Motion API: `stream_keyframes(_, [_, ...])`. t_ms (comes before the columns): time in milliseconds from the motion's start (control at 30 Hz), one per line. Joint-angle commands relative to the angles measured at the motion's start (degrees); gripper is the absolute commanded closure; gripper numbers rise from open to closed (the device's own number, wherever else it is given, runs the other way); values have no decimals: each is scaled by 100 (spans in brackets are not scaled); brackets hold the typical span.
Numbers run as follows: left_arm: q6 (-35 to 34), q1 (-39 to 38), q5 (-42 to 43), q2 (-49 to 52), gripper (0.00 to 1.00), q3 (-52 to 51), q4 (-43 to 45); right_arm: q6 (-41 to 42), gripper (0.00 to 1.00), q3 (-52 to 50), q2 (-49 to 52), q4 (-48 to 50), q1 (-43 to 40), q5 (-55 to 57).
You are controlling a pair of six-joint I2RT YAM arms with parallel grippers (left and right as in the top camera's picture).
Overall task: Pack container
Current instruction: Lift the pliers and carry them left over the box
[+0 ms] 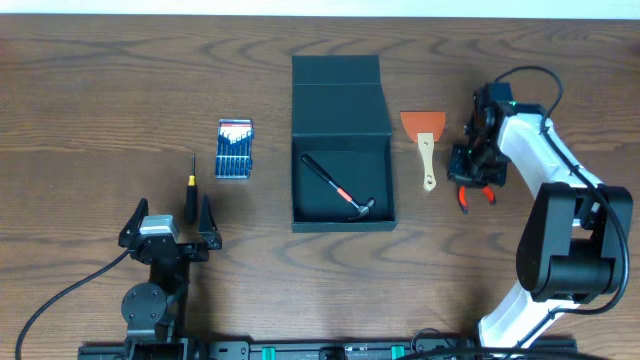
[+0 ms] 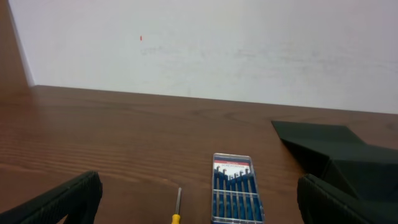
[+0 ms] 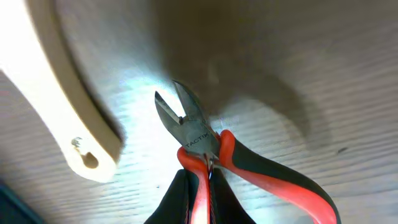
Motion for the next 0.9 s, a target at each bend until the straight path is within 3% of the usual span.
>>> stream_keyframes(0, [50,-24,15,-35,1,-52,24,4,99,278,-17,-118,59,-4])
stream_keyframes(300, [50,-24,17,-35,1,-52,24,-63,99,1163,-17,-603,516,-2])
stream_keyframes(633, [50,-24,15,-35,1,-52,24,-59,99,2946,-17,-1425,1355,2])
stream_keyframes(867, [50,-24,17,-35,1,-52,24,146,99,3217,-17,-1515,2177,7])
